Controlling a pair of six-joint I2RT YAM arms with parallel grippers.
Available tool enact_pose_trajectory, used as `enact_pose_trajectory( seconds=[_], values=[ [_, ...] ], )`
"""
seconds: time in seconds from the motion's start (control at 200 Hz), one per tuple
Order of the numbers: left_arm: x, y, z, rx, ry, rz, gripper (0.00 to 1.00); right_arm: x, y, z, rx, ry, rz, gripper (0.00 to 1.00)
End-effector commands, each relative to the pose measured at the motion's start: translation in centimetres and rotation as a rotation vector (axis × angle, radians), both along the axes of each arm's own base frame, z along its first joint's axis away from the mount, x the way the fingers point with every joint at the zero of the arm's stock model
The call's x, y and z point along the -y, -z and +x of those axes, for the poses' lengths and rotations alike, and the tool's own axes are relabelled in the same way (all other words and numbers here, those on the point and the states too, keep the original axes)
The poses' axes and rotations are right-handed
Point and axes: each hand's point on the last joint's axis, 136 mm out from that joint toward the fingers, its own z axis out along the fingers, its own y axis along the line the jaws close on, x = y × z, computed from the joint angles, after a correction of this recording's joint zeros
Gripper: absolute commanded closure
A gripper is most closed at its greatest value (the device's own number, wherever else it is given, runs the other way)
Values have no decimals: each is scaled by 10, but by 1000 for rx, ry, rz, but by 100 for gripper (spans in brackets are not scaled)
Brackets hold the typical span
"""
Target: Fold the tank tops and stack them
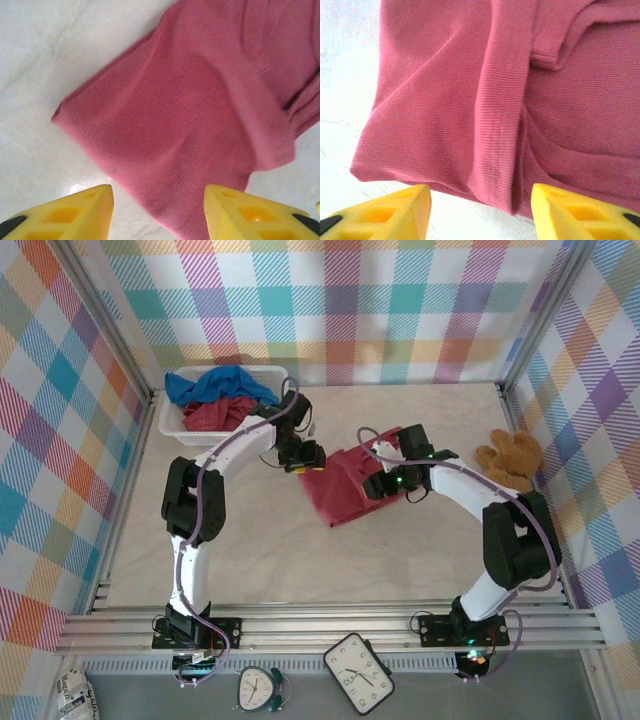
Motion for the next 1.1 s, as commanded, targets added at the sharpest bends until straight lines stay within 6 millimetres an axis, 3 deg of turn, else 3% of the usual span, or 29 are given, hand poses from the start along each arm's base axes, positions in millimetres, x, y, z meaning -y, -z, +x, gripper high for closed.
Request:
enact_pose_trajectory(
  seconds=[0.0, 0.205, 0.4, 0.485, 0.555, 0.705, 0.825, 1.04, 1.095],
  values=[
    [-3, 15, -5, 13, 32, 27, 49, -13, 8, 15, 10, -20, -21, 43],
    [-24, 31, 3, 26, 52, 159, 48, 4, 41, 29, -62, 32, -173, 56],
    [-30, 45, 11, 5, 55, 167, 47, 23, 50, 23, -98, 80, -246, 77],
    [-35, 48, 17, 10, 51, 183, 47, 32, 41, 21, -65, 113, -248, 84],
    [-38, 50, 22, 15, 47, 180, 47, 35, 36, 20, -48, 126, -247, 85],
    [-39, 59, 30, -11, 49, 160, 47, 37, 54, 13, -115, 104, -272, 85],
    [-34, 67, 28, -43, 65, 139, 47, 35, 54, 14, -111, 102, -265, 84],
    [-24, 77, 21, -89, 74, 98, 55, 34, 15, 17, 9, 92, -251, 62],
    [-25, 78, 21, -92, 72, 97, 58, 26, 2, 13, 57, 52, -238, 59]
  ],
)
